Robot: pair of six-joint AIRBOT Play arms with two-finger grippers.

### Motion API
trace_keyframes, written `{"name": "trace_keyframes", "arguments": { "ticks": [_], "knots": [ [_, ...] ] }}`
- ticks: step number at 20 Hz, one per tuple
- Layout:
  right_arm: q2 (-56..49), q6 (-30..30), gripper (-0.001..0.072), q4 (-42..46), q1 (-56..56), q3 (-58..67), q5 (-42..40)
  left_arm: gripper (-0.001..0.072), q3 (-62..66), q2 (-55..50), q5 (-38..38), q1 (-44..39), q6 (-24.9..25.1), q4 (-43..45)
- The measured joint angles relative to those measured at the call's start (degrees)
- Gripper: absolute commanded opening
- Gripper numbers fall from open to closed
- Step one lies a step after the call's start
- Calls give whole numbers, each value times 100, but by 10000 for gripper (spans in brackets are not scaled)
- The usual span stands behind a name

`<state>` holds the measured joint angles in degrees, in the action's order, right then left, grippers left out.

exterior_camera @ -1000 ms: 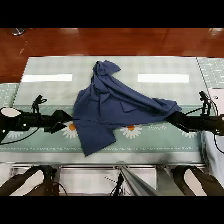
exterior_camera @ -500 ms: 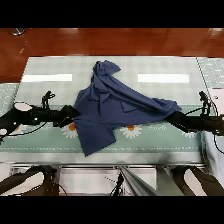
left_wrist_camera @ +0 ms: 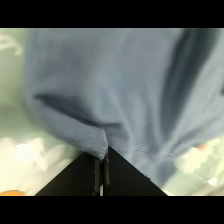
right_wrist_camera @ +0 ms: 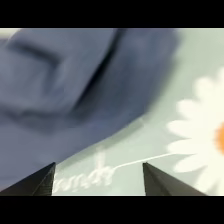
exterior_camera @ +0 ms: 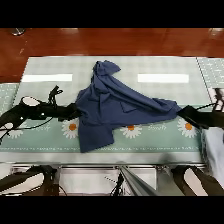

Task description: Fold the shirts.

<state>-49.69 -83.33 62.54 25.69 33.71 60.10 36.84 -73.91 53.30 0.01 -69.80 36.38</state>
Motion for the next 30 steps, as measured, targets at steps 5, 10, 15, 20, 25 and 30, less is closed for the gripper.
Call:
{"name": "trace_keyframes", "arguments": {
  "ticks": [5, 10, 15, 20, 25, 30],
  "knots": [
    [-846, -52, 623, 284, 533, 452, 66, 27, 175, -2, 251, 24, 63, -31],
    [-1902, 450, 623, -420, 640, 662, 142, 26, 210, -2, 415, 28, 81, -39],
    [-2621, 872, 616, -1021, 573, 922, 267, 27, 216, -2, 503, 28, 81, -39],
    [-2977, 1025, 394, -1268, 101, 990, 175, 27, 216, -2, 525, 26, 76, -39],
    [-3077, 1082, 22, -1222, -164, 1073, -68, 26, 236, -2, 599, -50, 61, -39],
    [-2723, 1132, 22, -1292, -221, 2396, 732, 26, 1165, 247, 868, 72, 57, -166]
  ]
}}
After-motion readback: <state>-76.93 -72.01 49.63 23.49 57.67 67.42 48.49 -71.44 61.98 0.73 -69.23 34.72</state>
